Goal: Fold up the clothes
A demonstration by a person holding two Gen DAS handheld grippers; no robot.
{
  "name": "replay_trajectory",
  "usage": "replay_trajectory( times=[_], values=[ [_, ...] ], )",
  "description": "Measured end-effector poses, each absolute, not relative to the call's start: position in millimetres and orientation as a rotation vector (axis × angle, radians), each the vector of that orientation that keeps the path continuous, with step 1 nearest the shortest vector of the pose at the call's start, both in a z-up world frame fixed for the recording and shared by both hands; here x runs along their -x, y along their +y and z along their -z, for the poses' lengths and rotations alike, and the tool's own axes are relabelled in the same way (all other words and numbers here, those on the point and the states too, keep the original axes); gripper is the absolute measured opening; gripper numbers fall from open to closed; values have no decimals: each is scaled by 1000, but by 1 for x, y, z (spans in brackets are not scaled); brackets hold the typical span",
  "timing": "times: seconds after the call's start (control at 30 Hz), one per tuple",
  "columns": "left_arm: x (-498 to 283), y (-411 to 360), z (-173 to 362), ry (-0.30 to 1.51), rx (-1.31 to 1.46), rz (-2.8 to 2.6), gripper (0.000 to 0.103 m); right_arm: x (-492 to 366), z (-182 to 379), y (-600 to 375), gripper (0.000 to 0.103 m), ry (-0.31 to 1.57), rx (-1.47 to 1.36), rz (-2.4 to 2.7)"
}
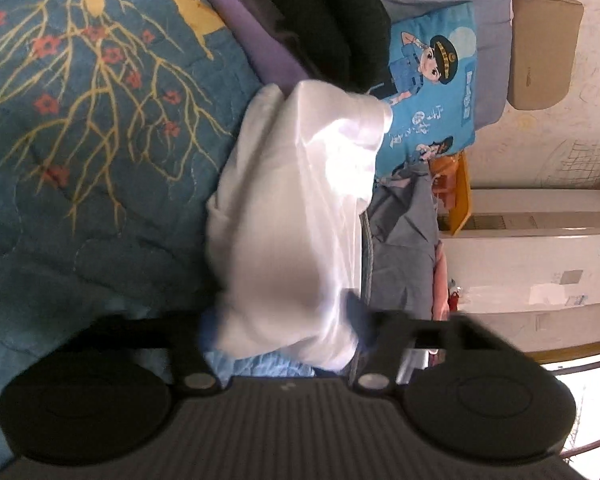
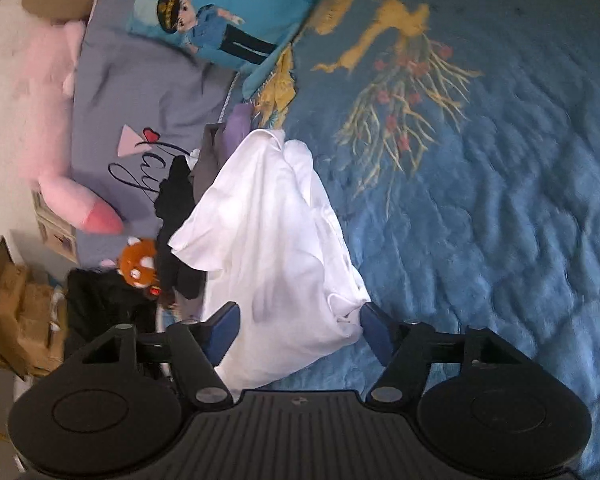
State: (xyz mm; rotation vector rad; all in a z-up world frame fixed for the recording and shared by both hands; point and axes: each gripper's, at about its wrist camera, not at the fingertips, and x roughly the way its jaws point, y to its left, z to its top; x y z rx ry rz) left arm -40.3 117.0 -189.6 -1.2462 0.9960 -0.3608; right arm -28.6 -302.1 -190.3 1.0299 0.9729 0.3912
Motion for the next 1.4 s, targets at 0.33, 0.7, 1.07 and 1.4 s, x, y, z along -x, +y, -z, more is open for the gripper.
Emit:
replay_trajectory(
  times=[0.33, 0.7, 1.07, 1.4],
  values=[
    [48, 115, 182, 968, 1244, 321, 19, 32, 171, -295, 19, 942, -1001, -415],
    [84, 102, 107, 1043, 966, 384, 19, 75, 132, -302, 18, 975, -895, -452],
    [152, 109, 113, 1218, 647, 85, 26, 115, 138, -311, 37, 1032, -643, -278],
    [127, 53, 34, 995, 468, 269, 75, 100, 88, -288, 61, 860, -413, -357]
  ],
)
